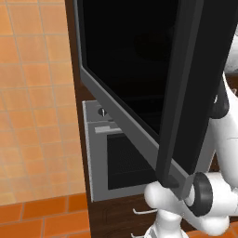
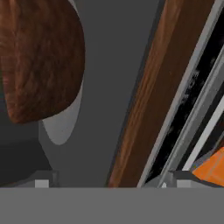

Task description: Open the microwave, place the bowl with waffle inside the microwave, then close the microwave door and turn it on.

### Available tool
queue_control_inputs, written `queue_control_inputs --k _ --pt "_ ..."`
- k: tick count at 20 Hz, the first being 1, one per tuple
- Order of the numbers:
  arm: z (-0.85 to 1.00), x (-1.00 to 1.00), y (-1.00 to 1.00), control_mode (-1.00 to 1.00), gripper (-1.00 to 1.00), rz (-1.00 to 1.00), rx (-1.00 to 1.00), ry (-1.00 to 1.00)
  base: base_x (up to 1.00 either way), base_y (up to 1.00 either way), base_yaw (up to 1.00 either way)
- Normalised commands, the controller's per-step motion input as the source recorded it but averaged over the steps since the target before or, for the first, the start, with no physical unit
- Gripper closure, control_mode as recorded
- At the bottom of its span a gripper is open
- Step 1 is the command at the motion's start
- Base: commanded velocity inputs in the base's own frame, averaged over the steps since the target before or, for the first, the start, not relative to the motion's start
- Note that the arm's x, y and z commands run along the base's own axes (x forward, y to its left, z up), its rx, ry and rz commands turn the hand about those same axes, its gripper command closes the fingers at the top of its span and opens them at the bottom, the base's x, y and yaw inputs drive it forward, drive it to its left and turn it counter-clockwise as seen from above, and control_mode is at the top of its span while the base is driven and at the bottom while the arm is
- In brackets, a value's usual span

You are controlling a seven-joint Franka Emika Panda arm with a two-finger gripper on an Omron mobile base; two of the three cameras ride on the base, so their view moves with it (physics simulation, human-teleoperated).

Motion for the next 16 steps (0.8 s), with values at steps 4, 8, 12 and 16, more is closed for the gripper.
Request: queue_control_inputs --k 4,8,12,16 --pt "-0.75 -1.00 0.09 -1.00 -1.00 0.29 -0.20 -0.17 0.00 0.00 0.00" --pt "-0.37 -1.00 0.17 -1.00 -1.00 0.42 -0.38 -0.15 0.00 0.00 0.00" --pt "-0.01 -0.83 0.26 -1.00 -1.00 0.72 -0.61 -0.12 0.00 0.00 0.00" --pt "0.00 -0.61 0.04 -1.00 -1.00 0.84 -0.63 -0.11 0.00 0.00 0.00"
